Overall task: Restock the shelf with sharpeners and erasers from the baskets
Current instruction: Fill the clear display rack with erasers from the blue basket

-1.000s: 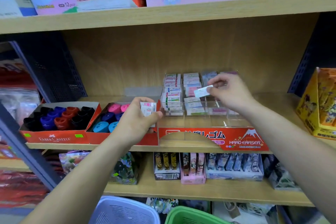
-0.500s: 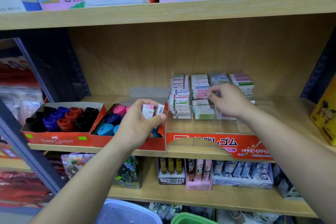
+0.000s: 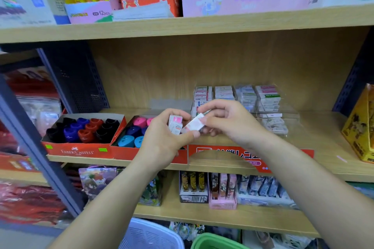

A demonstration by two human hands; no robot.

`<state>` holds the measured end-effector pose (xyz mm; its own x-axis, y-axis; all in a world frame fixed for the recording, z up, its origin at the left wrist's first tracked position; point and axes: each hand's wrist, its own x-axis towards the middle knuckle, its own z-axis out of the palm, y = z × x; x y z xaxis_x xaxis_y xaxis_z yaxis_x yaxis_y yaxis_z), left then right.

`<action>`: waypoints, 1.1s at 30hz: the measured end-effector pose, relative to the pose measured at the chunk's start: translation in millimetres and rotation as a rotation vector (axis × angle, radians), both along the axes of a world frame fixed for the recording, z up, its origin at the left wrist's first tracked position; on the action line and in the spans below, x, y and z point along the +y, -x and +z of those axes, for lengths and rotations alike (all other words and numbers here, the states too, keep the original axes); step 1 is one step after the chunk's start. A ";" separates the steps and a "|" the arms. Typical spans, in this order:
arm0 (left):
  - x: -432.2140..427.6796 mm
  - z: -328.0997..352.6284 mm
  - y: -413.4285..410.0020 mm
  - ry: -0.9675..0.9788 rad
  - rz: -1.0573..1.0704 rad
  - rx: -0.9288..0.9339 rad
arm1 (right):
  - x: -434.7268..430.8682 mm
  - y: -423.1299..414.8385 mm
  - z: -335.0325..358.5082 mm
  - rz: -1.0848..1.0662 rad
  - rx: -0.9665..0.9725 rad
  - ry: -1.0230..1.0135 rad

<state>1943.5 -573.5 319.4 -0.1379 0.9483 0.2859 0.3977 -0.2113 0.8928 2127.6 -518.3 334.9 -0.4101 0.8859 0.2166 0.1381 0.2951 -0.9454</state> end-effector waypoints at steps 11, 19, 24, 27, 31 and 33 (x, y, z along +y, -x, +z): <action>-9.5 4.7 -4.2 0.026 0.001 -0.022 | -9.2 -9.3 -3.8 0.005 0.126 0.068; -12.1 1.9 -7.1 0.026 0.020 -0.031 | -11.3 -13.8 -9.9 0.032 0.225 0.078; -11.4 0.4 -9.4 0.023 0.033 -0.026 | -10.9 -14.3 -14.2 -0.051 0.141 -0.010; -11.6 -0.1 -10.1 0.023 0.008 -0.042 | -10.2 -16.0 -15.3 -0.071 0.145 0.036; -9.2 -3.0 -10.2 0.024 0.000 -0.042 | -11.8 -19.0 -19.1 -0.056 0.012 0.069; -6.7 -6.8 -9.2 0.016 0.010 0.008 | -12.3 -21.5 -21.9 -0.065 -0.055 0.041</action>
